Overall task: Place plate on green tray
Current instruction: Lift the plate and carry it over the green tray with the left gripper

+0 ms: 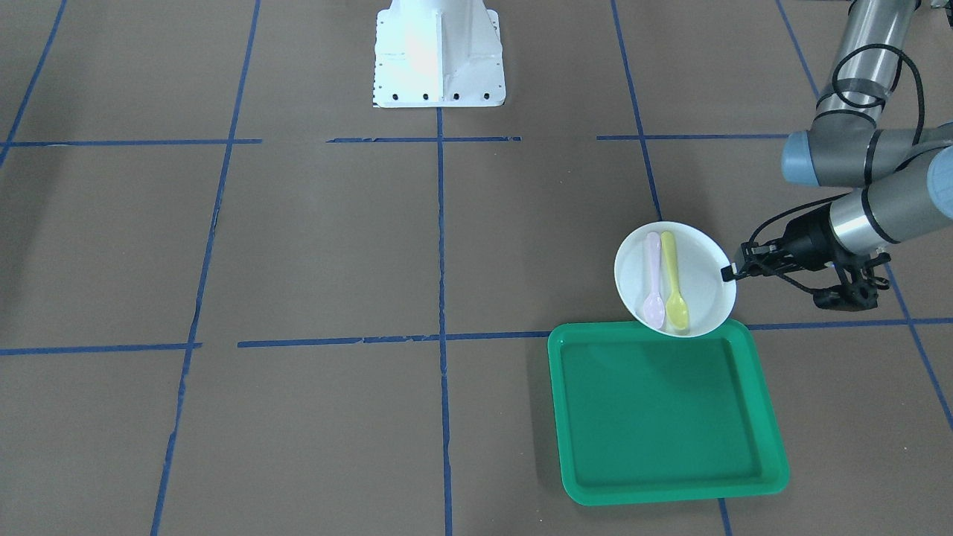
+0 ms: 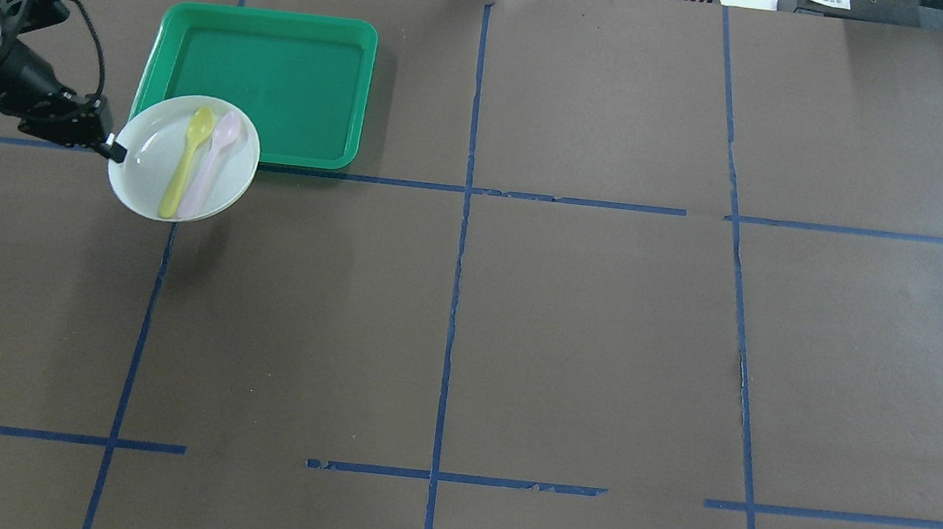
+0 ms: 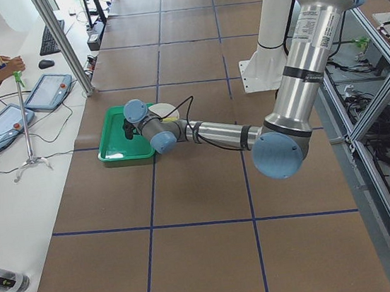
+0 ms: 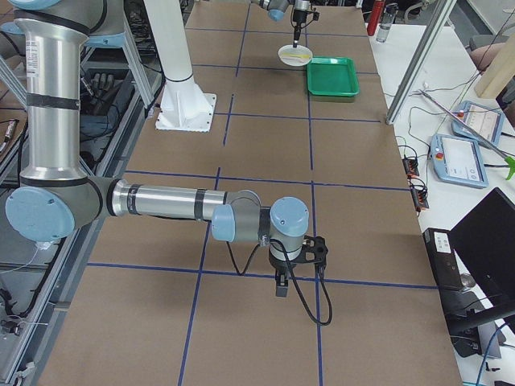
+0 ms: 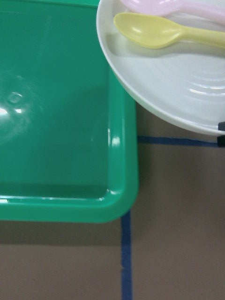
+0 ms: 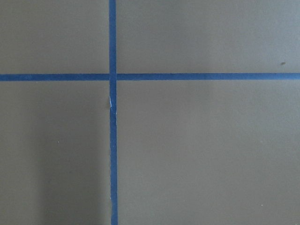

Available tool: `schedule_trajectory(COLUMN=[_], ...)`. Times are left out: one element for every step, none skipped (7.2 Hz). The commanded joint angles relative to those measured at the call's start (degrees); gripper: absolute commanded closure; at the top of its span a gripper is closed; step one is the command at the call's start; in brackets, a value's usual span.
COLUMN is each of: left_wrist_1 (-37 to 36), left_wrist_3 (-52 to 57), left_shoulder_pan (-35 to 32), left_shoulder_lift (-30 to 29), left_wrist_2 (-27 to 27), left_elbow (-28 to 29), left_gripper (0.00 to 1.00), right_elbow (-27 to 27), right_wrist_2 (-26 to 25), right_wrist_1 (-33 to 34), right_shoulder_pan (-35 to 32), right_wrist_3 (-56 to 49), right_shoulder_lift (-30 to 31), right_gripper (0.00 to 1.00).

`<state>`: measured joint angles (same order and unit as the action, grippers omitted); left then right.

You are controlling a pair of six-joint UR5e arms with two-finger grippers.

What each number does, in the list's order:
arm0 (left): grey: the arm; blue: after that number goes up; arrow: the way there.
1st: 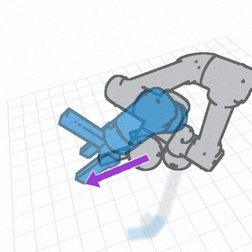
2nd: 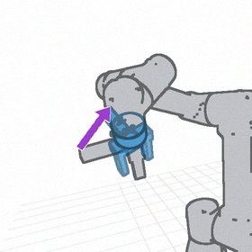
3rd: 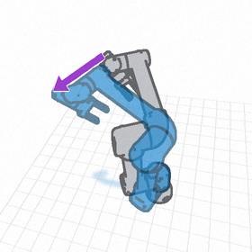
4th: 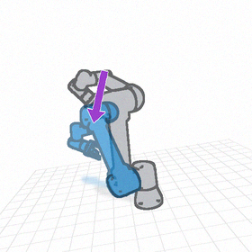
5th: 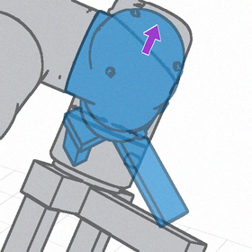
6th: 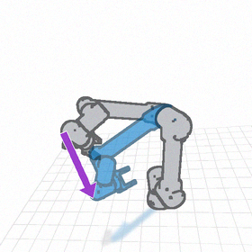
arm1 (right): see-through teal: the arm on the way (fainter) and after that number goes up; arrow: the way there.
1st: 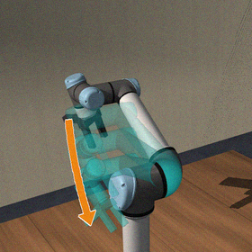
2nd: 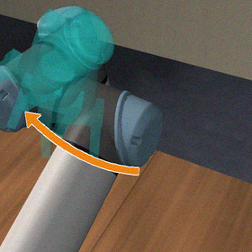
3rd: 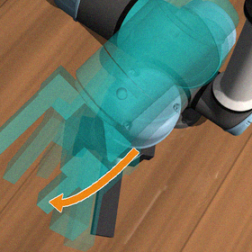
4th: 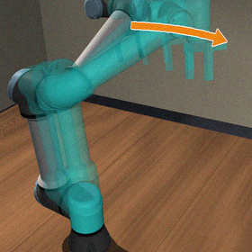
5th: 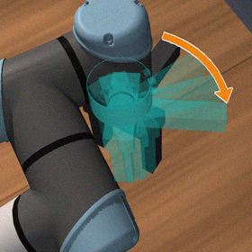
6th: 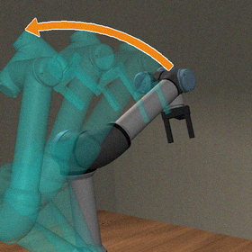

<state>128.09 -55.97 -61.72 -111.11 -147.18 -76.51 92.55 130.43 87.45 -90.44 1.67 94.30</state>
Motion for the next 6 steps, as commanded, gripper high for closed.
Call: schedule_trajectory(left_wrist_1=[-0.04, 0.05, 1.36, 3.63, 4.00, 7.05], left_wrist_3=[-3.26, -6.23, -6.52, -6.70, -7.22, -9.75], left_shoulder_pan=[-0.33, -0.42, -0.51, -0.60, -0.60, -0.60], left_shoulder_lift=[-4.28, -8.20, -9.89, -11.39, -14.10, -15.35], left_wrist_2=[1.62, 5.12, 5.67, 6.46, 8.21, 8.23], left_elbow=[7.23, 11.17, 14.51, 17.68, 21.19, 23.75], left_gripper=[1.00, 1.00, 1.00, 1.00, 1.00, 1.00], right_elbow=[0.00, 0.00, 0.00, 0.00, 0.00, 0.00], right_wrist_2=[0.09, 0.09, 0.00, 0.00, 0.00, 0.00], right_wrist_1=[0.00, 0.00, 0.00, 0.00, 0.00, 0.00], right_shoulder_pan=[0.00, 0.00, 0.00, 0.00, 0.00, 0.00], right_wrist_3=[0.00, 0.00, -0.09, 0.00, 0.00, 0.00], right_shoulder_lift=[0.00, 0.00, 0.00, 0.00, 0.00, 0.00], right_gripper=[0.00, 0.00, 0.00, 0.00, 0.00, 0.00])
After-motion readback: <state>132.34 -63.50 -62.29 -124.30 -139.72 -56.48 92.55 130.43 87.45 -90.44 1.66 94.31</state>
